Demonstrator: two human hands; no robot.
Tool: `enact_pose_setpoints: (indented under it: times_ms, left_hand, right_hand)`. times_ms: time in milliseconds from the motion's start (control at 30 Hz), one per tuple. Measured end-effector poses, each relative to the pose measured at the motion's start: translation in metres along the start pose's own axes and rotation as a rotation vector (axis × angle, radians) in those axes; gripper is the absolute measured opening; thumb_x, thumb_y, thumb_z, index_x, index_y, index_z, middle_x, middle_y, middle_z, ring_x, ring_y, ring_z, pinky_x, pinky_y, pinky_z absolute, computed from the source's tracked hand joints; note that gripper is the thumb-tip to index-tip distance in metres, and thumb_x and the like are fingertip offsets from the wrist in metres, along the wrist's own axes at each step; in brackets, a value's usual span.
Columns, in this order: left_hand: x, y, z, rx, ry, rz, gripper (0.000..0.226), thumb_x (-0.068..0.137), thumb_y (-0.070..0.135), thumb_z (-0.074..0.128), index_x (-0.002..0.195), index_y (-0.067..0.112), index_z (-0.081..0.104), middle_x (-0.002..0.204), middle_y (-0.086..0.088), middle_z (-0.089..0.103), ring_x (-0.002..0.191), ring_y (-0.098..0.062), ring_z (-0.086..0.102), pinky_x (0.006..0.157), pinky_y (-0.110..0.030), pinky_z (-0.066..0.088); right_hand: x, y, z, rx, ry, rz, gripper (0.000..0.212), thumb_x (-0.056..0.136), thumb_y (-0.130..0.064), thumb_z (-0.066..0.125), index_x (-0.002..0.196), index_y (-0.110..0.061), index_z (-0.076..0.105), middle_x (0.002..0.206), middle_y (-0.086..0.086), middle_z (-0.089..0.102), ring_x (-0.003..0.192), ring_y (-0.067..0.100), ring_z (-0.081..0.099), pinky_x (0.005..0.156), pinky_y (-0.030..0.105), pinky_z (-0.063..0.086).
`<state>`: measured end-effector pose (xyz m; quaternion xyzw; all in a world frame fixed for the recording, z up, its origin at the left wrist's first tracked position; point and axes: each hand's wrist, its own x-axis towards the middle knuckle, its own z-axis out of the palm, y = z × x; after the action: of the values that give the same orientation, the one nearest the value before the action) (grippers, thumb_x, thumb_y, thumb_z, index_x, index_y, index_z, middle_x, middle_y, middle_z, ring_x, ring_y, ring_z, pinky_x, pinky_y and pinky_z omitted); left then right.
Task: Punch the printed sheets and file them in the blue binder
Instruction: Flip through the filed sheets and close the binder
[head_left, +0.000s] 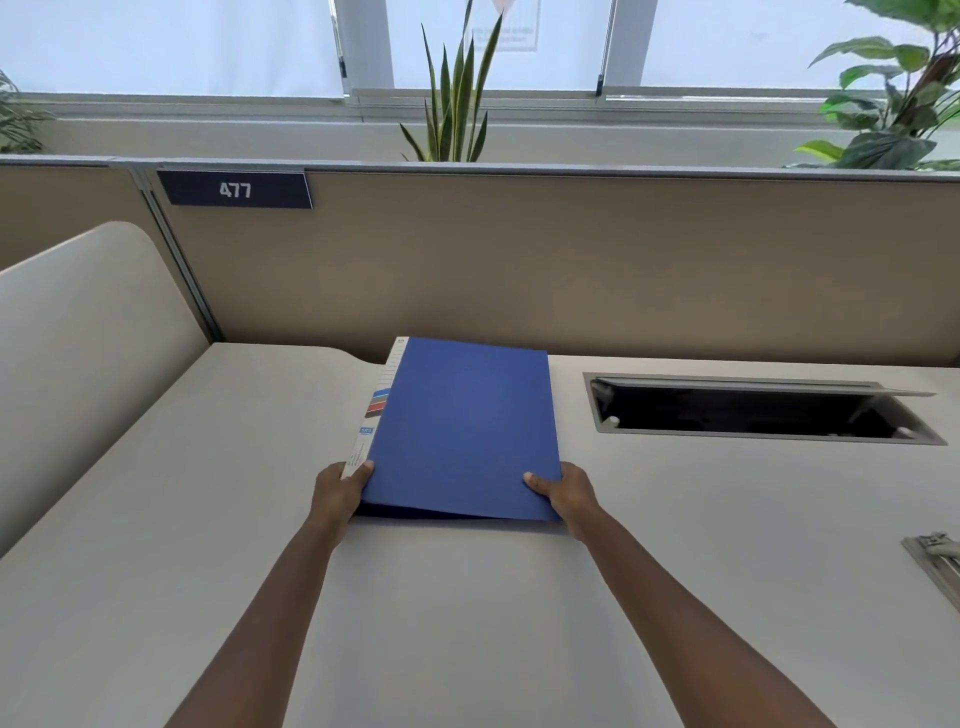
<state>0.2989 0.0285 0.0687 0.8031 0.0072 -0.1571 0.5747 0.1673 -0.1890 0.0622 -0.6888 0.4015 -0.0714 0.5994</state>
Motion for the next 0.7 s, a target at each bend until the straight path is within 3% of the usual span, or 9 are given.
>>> enact_pose_setpoints:
  times_ms: [100,200,433,700]
  left_hand:
    - [0.003,-0.003,0.002,0.053,0.035,0.060,0.039,0.094,0.018,0.048,0.121,-0.010,0.049,0.125,-0.024,0.055,0.093,-0.029,0.050,0.064,-0.029,0.042]
    - [0.005,-0.003,0.003,0.124,0.109,0.074,0.042,0.093,0.024,0.051,0.121,-0.007,0.051,0.125,-0.024,0.056,0.105,-0.040,0.054,0.084,-0.043,0.047]
    - [0.012,0.001,0.010,0.191,0.144,0.075,0.045,0.093,0.023,0.051,0.127,-0.006,0.047,0.127,-0.027,0.051,0.111,-0.041,0.051,0.090,-0.044,0.044]
    - [0.018,-0.006,0.015,0.301,0.164,0.100,0.046,0.094,0.025,0.048,0.127,-0.006,0.045,0.125,-0.030,0.050,0.112,-0.044,0.049,0.090,-0.047,0.044]
  right_hand:
    - [0.003,0.001,0.000,-0.106,0.036,-0.021,0.042,0.081,-0.027,0.068,0.110,0.001,0.055,0.120,0.016,0.061,0.099,0.030,0.058,0.078,0.032,0.045]
    - [0.009,0.000,0.000,-0.223,0.069,-0.053,0.036,0.080,-0.030,0.070,0.093,-0.003,0.051,0.113,0.017,0.062,0.086,0.025,0.053,0.071,0.029,0.039]
    - [0.013,-0.004,0.005,-0.365,0.138,-0.073,0.050,0.080,-0.037,0.068,0.108,0.003,0.055,0.121,0.020,0.052,0.104,0.035,0.056,0.086,0.039,0.048]
    - [0.015,-0.005,0.010,-0.550,0.170,-0.091,0.051,0.086,-0.039,0.060,0.115,0.001,0.050,0.122,0.020,0.045,0.112,0.034,0.050,0.087,0.037,0.046]
